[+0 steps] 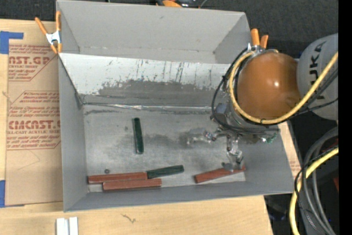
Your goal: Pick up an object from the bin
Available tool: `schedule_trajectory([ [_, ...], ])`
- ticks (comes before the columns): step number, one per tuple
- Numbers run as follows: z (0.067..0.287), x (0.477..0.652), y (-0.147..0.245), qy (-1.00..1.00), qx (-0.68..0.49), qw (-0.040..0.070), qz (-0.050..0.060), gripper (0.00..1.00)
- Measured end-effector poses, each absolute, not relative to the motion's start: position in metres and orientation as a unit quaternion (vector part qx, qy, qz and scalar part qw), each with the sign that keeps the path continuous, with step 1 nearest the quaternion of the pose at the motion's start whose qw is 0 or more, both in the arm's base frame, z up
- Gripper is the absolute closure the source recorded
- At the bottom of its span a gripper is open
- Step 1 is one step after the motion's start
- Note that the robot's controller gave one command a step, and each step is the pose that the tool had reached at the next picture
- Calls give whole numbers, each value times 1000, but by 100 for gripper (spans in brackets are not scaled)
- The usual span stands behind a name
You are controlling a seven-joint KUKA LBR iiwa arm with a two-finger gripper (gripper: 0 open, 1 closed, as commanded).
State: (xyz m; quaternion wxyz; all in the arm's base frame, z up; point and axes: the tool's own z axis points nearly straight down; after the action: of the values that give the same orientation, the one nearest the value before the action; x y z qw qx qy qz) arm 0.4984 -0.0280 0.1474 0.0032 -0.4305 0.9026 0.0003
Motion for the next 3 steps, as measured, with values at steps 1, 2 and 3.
schedule_trajectory([
  [1, 110, 481, -29, 902, -432, -1, 2, 0],
  [2, 69, 484, -67, 902, -431, 3, -1, 0],
  [3, 71, 485, -66, 902, -431, 5, -1, 100],
])
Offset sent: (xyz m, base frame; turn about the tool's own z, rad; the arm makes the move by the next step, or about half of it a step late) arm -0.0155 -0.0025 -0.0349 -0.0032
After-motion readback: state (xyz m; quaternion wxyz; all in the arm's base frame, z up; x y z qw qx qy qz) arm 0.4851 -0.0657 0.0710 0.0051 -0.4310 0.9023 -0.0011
